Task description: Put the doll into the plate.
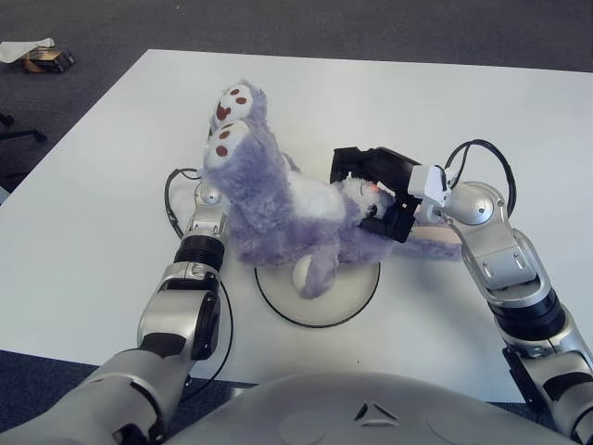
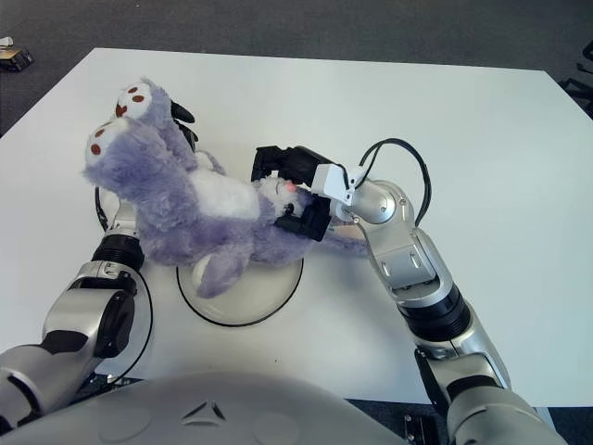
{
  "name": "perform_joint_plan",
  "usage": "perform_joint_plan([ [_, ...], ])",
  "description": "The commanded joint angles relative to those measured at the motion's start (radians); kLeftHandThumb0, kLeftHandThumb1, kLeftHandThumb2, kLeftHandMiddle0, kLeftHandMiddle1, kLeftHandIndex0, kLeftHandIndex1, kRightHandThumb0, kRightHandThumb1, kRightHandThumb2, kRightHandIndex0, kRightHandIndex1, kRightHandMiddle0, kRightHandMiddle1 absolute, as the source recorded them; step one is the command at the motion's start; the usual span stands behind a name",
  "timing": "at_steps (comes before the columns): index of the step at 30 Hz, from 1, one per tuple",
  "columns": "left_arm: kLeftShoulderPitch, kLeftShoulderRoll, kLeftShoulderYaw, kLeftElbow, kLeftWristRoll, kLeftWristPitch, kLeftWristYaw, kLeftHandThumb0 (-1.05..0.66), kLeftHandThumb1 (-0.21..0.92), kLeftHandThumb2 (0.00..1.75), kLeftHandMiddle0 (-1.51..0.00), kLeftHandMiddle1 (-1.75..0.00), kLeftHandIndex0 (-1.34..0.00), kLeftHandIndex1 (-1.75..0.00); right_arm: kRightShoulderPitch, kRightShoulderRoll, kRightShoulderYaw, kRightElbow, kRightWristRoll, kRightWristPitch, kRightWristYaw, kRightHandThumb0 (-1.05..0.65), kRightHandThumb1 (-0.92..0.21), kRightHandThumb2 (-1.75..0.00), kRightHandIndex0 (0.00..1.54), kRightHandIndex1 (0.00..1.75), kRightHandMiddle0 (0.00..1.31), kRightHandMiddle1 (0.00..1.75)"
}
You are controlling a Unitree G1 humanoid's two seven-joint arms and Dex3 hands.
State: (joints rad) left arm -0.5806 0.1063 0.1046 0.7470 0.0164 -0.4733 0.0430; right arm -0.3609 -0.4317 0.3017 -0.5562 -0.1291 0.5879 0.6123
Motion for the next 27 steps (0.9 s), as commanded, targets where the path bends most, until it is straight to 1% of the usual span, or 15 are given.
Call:
perform_joint_plan([
  [1, 0.001, -0.002, -0.003, -0.015, -0.006, 0.018, -0.01, -0.01, 0.24, 1.42, -0.56, -1.75, -0.55, -1.75, 0.01, 0.007, -0.024, 0.0, 0.026, -0.026, -0.009, 0.0, 0.08, -1.75, 0.93, 1.68, 0.67, 1.75],
  [4, 0.002, -0.004, -0.005, -0.023, -0.005, 0.026, -0.007, -0.01, 0.24, 1.42, -0.56, -1.75, -0.55, -1.75, 0.013, 0.003, -0.031, 0.002, 0.051, -0.034, 0.006, 0.0, 0.07, -1.75, 0.92, 1.7, 0.67, 1.75],
  [7, 0.002, -0.004, -0.006, -0.028, -0.003, 0.034, -0.005, -0.01, 0.24, 1.41, -0.56, -1.75, -0.54, -1.75, 0.011, -0.011, -0.029, 0.005, 0.061, -0.047, 0.018, -0.01, 0.1, -1.75, 0.93, 1.73, 0.74, 1.64],
  [10, 0.001, -0.006, -0.007, -0.035, -0.003, 0.043, -0.003, -0.01, 0.24, 1.41, -0.55, -1.75, -0.54, -1.75, 0.006, -0.031, -0.022, 0.009, 0.055, -0.076, 0.032, -0.01, 0.1, -1.73, 0.93, 1.74, 0.77, 1.58],
  [15, 0.003, -0.009, -0.007, -0.043, -0.008, 0.047, -0.007, -0.01, 0.24, 1.41, -0.55, -1.75, -0.54, -1.75, 0.008, -0.037, -0.023, 0.011, 0.057, -0.094, 0.036, -0.01, 0.04, -1.66, 0.89, 1.75, 0.72, 1.57],
  [16, 0.003, -0.01, -0.007, -0.044, -0.01, 0.047, -0.008, -0.01, 0.24, 1.41, -0.56, -1.75, -0.54, -1.75, 0.012, -0.037, -0.025, 0.009, 0.06, -0.099, 0.035, -0.02, 0.01, -1.63, 0.87, 1.75, 0.69, 1.58],
  [17, 0.003, -0.01, -0.007, -0.044, -0.01, 0.047, -0.009, -0.01, 0.24, 1.41, -0.56, -1.75, -0.54, -1.75, 0.014, -0.037, -0.027, 0.009, 0.061, -0.102, 0.034, -0.01, -0.03, -1.61, 0.82, 1.75, 0.67, 1.62],
  [19, 0.003, -0.011, -0.007, -0.045, -0.011, 0.047, -0.009, -0.01, 0.24, 1.41, -0.56, -1.75, -0.54, -1.75, 0.022, -0.036, -0.03, 0.008, 0.064, -0.112, 0.032, -0.01, -0.15, -1.5, 0.67, 1.75, 0.6, 1.69],
  [22, 0.002, -0.013, -0.006, -0.047, -0.014, 0.048, -0.009, -0.01, 0.24, 1.42, -0.56, -1.75, -0.55, -1.75, 0.025, -0.041, -0.03, 0.017, 0.064, -0.129, 0.037, -0.01, -0.28, -1.36, 0.54, 1.75, 0.51, 1.73],
  [23, 0.002, -0.014, -0.005, -0.048, -0.015, 0.049, -0.009, -0.01, 0.24, 1.42, -0.56, -1.75, -0.55, -1.75, 0.026, -0.044, -0.03, 0.02, 0.065, -0.136, 0.04, -0.01, -0.36, -1.27, 0.52, 1.75, 0.41, 1.74],
  [24, 0.002, -0.015, -0.006, -0.049, -0.014, 0.049, -0.007, -0.01, 0.24, 1.42, -0.56, -1.75, -0.55, -1.75, 0.026, -0.047, -0.03, 0.022, 0.067, -0.144, 0.045, -0.01, -0.39, -1.24, 0.51, 1.75, 0.37, 1.74],
  [25, 0.003, -0.015, -0.006, -0.049, -0.014, 0.049, -0.006, -0.01, 0.24, 1.42, -0.56, -1.75, -0.55, -1.75, 0.026, -0.05, -0.031, 0.024, 0.069, -0.149, 0.048, -0.01, -0.45, -1.17, 0.49, 1.75, 0.3, 1.74],
  [26, 0.003, -0.016, -0.006, -0.05, -0.013, 0.049, -0.004, -0.01, 0.24, 1.42, -0.56, -1.75, -0.55, -1.75, 0.025, -0.052, -0.032, 0.025, 0.071, -0.153, 0.052, -0.01, -0.48, -1.13, 0.47, 1.75, 0.27, 1.74],
  [27, 0.003, -0.016, -0.006, -0.05, -0.012, 0.049, -0.003, -0.01, 0.24, 1.41, -0.56, -1.75, -0.54, -1.75, 0.025, -0.054, -0.033, 0.026, 0.072, -0.156, 0.054, -0.01, -0.54, -1.07, 0.44, 1.75, 0.23, 1.74],
])
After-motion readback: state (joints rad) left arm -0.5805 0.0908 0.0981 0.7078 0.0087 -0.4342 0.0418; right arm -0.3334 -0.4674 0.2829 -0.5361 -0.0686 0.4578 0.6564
